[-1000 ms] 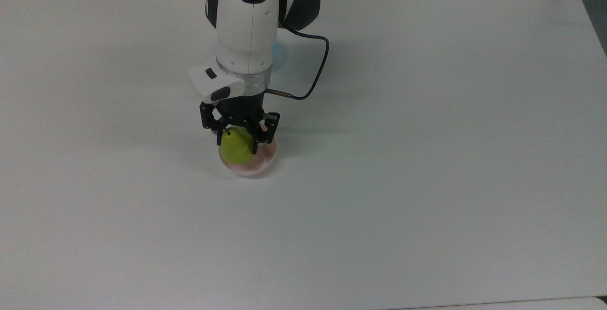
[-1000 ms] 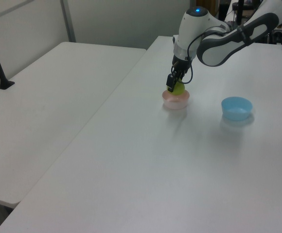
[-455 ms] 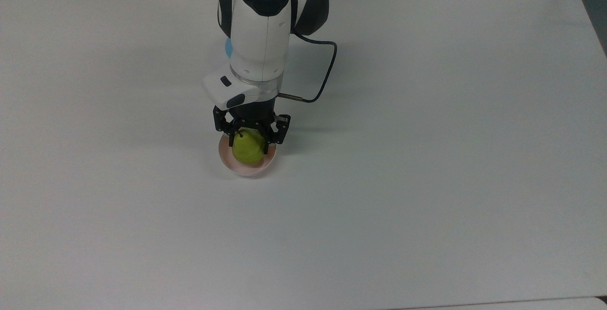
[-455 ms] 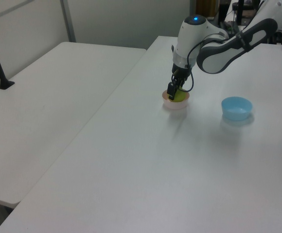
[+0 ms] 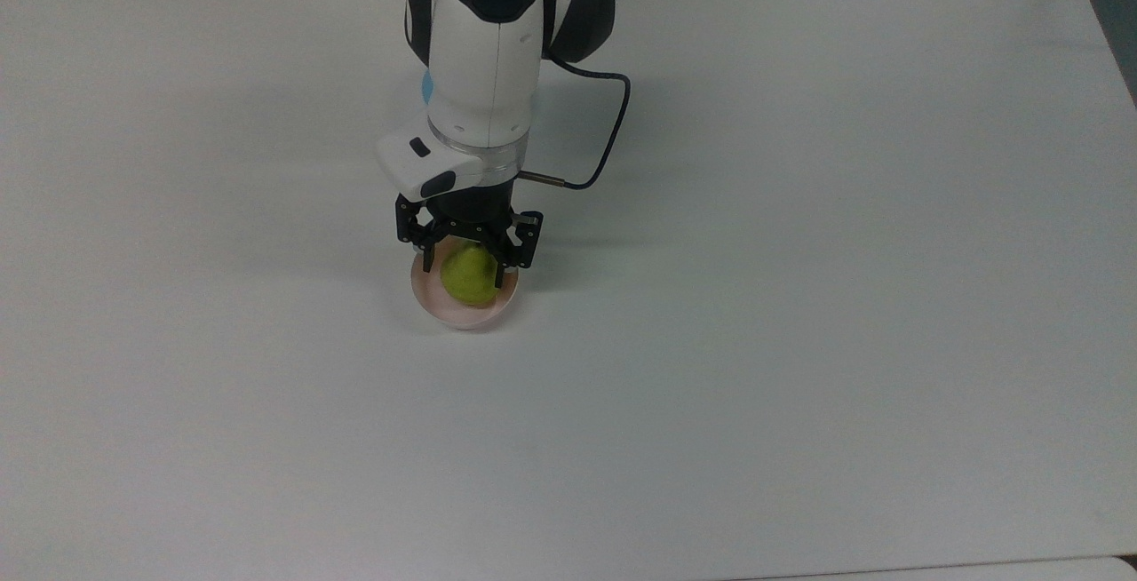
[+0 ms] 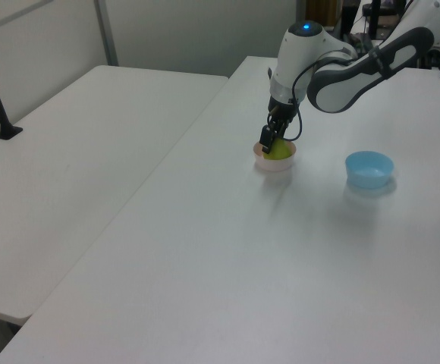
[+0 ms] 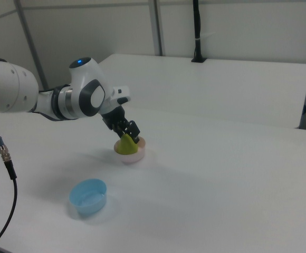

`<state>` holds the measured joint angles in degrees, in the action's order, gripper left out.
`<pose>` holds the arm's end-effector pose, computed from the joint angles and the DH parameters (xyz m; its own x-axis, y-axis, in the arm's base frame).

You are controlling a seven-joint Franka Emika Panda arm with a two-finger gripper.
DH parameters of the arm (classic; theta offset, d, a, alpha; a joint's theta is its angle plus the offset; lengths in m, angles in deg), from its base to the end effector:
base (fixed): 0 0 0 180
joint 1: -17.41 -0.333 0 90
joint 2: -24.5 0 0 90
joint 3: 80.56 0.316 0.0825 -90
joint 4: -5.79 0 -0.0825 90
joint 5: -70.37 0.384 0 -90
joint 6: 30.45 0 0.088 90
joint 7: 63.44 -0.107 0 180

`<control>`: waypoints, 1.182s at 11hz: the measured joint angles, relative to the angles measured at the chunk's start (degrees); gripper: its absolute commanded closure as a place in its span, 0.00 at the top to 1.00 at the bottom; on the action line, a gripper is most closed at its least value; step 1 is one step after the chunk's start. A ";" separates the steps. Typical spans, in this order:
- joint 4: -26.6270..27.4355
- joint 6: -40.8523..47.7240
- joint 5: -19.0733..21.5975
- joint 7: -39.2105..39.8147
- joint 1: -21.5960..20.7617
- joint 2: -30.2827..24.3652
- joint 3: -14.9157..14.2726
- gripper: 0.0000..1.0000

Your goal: Place the pear in the bowl

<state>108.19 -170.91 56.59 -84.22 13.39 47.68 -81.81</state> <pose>0.6722 0.0338 0.3539 0.9480 -0.1230 0.2935 -0.1598 -0.9816 0.1048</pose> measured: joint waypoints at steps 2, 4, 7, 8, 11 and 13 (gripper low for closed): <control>-0.24 0.07 0.00 0.00 0.05 -1.49 -0.07 0.88; -1.00 3.03 0.00 0.00 0.04 -3.25 -0.10 0.92; -4.13 13.94 0.01 0.91 -0.19 -7.57 0.05 0.92; -4.50 17.98 0.60 3.04 -0.49 -9.64 0.08 0.92; -4.64 29.82 4.35 11.07 -1.60 -15.79 0.09 1.00; -4.69 37.02 6.55 15.55 -1.59 -20.14 0.09 1.00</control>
<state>103.50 -133.89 63.14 -68.67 11.80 27.54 -81.72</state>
